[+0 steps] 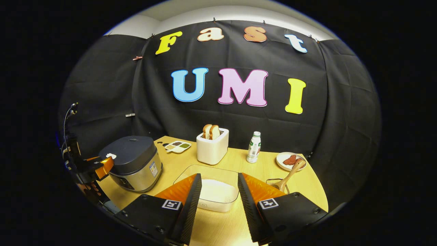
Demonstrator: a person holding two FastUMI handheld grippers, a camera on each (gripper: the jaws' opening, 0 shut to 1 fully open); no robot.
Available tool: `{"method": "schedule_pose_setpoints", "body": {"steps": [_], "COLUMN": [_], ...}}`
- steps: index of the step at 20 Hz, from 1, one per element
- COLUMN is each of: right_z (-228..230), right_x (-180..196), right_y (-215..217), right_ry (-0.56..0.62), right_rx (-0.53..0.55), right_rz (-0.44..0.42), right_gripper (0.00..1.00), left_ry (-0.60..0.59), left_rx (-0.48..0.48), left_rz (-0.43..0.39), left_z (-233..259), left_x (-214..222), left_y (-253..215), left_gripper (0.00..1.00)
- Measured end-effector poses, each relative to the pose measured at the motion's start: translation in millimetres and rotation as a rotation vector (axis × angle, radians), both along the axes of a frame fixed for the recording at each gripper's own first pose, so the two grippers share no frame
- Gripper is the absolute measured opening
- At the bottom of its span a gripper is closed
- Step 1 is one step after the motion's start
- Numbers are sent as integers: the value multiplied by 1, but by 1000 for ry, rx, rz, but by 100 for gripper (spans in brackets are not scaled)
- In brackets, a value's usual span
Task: Close the left gripper, press the button to open the rice cooker; take a wooden spoon from the chopstick holder with the right hand, scoop a spoonful of rice and pour it into the rice cooker, then put the wooden spoon back into the chopstick holder.
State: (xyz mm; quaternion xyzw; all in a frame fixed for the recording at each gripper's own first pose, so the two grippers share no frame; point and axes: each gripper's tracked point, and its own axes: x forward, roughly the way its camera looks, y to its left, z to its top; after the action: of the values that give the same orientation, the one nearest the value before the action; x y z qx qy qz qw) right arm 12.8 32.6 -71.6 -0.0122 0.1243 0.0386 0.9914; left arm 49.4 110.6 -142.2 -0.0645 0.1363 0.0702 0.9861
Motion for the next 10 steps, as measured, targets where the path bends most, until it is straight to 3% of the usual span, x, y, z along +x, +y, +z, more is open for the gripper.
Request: {"method": "schedule_pose_setpoints", "body": {"steps": [4, 5, 7, 10], "right_z": [5, 8, 13, 9], "right_x": [1, 1, 0, 2], "right_y": [3, 3, 0, -7], "right_ry": [-16, -29, -45, -35], "right_rx": [13, 26, 39, 41], "right_rz": [11, 11, 4, -15], "right_gripper": [67, 67, 69, 76], "left_ry": [-12, -14, -19, -46], "left_rx": [97, 92, 81, 70], "left_rz": [-33, -35, -14, 23], "left_z": [12, 16, 22, 41], "left_x": [1, 2, 3, 4], "left_y": [-3, -5, 2, 11], "left_gripper": [84, 75, 71, 74]}}
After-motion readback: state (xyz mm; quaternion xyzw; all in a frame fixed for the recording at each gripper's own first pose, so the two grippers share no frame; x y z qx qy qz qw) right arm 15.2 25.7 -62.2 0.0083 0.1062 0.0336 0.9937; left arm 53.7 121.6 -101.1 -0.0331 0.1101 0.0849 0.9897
